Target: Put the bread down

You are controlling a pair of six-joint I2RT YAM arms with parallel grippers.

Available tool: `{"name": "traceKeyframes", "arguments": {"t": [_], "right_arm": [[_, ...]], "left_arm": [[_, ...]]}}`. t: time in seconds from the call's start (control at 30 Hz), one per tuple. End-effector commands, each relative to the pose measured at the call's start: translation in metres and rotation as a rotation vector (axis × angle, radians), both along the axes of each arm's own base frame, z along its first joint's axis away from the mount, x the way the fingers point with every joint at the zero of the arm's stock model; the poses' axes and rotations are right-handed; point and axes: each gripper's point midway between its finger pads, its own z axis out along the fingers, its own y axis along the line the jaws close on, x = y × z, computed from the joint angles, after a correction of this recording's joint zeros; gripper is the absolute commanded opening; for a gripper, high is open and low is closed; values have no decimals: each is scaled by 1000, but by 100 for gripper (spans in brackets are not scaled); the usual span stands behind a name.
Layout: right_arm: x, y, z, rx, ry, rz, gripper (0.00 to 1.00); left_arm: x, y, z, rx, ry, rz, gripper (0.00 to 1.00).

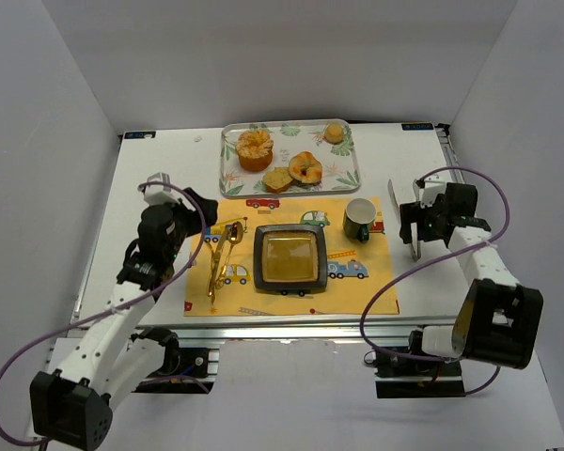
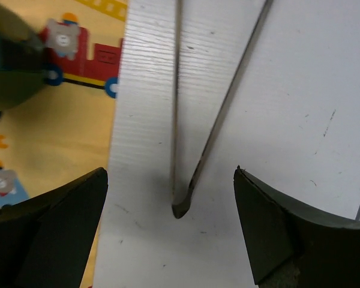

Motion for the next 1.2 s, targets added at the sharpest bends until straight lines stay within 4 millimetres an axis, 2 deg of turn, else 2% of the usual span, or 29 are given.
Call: {"name": "traceKeyframes", "arguments": {"t": [0.0,0.07,0.2,0.3,0.4,0.47,0.53,0.57,0.6,0.63,0.7,0.73,0.77,0.8,0.83,0.87,0.93,1.0,1.1,1.17], "right_arm": [[14,-28,-17,-75,25,-153,89],[19,-27,-28,-62,66,-158,89],[36,-27,-33,-38,47,-181,87],[52,-26,-56,-22,87,-181,81],[67,-28,-67,-38,86,-160,76],[70,-29,-74,-53,91,-136,71],[68,-23,-81,-29,116,-102,53],[65,-17,-83,-6,136,-83,30],[62,-15,-83,7,154,-77,17],[63,-14,-76,9,144,-67,7],[76,-10,-40,6,51,-9,0],[92,-4,-4,9,-31,53,1],[99,6,26,31,-73,135,6],[99,12,28,56,-79,158,10],[98,19,38,73,-71,189,14],[110,27,68,85,-131,238,16],[111,44,81,107,-114,298,23],[123,58,108,119,-160,352,28],[129,85,127,156,-157,397,29],[127,103,128,218,-117,425,29]], "left_arm": [[-18,9,-31,-42,74,51,83],[-22,10,-30,-66,59,60,83],[-22,12,-28,-40,72,65,83],[-20,13,-27,-6,90,56,83],[-22,11,-25,-18,93,50,83],[-24,13,-24,-30,91,62,83],[-26,14,-24,-34,88,68,83],[-25,14,-24,-34,91,67,83],[-25,13,-23,-30,90,64,83],[-24,14,-21,-26,87,64,83],[-23,13,-16,-25,77,60,83],[-22,13,-14,-25,72,59,83],[-22,12,-12,-28,68,56,83],[-21,12,-11,-28,68,54,83],[-21,11,-10,-29,67,53,83],[-20,11,-10,-30,66,55,83],[-19,11,-7,-32,60,55,83],[-19,11,-6,-32,58,55,83],[-20,12,-6,-31,59,59,83],[-21,13,-5,-33,56,62,83]]}}
